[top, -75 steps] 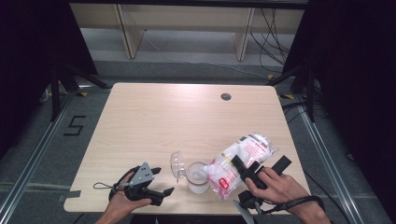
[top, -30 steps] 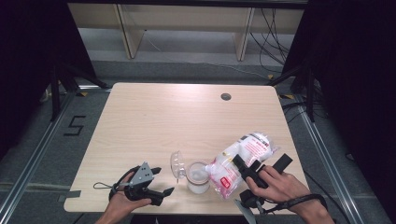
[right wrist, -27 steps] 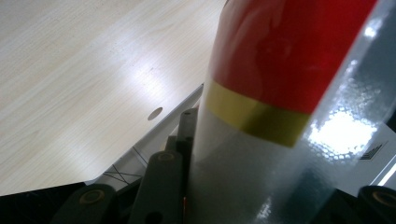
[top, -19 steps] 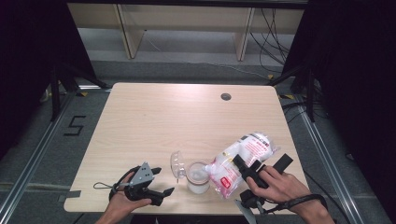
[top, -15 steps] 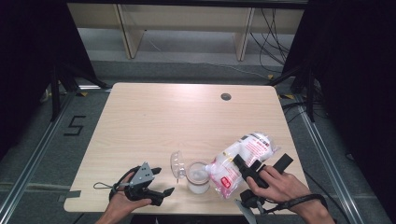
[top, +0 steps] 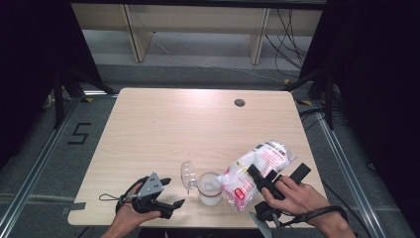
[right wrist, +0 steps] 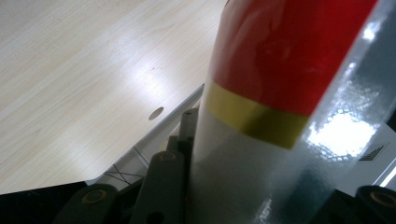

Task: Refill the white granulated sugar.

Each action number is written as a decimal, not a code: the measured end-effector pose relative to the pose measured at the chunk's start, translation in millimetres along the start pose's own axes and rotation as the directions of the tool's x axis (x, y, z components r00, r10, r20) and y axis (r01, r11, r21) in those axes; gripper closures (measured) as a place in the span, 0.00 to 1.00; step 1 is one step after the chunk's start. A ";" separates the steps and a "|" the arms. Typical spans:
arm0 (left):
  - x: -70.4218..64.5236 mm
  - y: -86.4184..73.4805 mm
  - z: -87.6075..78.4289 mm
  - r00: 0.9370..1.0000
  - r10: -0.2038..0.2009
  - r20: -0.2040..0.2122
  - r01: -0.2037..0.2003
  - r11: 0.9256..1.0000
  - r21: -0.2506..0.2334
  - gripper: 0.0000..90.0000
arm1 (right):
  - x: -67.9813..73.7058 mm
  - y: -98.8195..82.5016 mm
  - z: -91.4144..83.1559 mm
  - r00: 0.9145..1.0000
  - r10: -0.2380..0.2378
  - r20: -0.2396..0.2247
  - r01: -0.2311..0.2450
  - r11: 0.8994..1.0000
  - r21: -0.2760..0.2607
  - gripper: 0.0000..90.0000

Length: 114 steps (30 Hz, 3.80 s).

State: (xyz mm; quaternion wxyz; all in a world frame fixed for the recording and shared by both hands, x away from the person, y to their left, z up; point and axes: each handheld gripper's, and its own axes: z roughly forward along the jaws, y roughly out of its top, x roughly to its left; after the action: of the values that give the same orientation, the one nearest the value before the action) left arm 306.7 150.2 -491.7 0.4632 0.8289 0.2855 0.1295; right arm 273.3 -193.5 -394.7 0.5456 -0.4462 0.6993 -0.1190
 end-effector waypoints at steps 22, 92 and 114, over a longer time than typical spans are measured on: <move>-0.7 0.0 0.2 1.000 -0.008 0.000 0.008 1.000 -0.004 0.17 | -1.7 -1.0 -1.7 1.000 0.001 -0.004 -0.001 1.000 0.003 0.83; -1.3 -0.7 0.6 1.000 -0.025 -0.002 0.025 1.000 -0.003 0.17 | -5.5 0.7 -0.5 0.999 -0.040 -0.005 0.040 0.999 -0.026 0.85; -1.4 -0.7 0.5 1.000 -0.030 -0.003 0.030 1.000 -0.008 0.17 | -1.5 2.7 0.8 0.999 -0.040 -0.013 0.039 0.999 -0.036 0.85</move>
State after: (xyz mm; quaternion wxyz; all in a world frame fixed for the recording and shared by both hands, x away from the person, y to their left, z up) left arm 305.6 149.3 -492.4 0.4679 0.8225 0.2981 0.1250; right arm 272.6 -190.6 -395.8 0.5305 -0.4687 0.6960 -0.1203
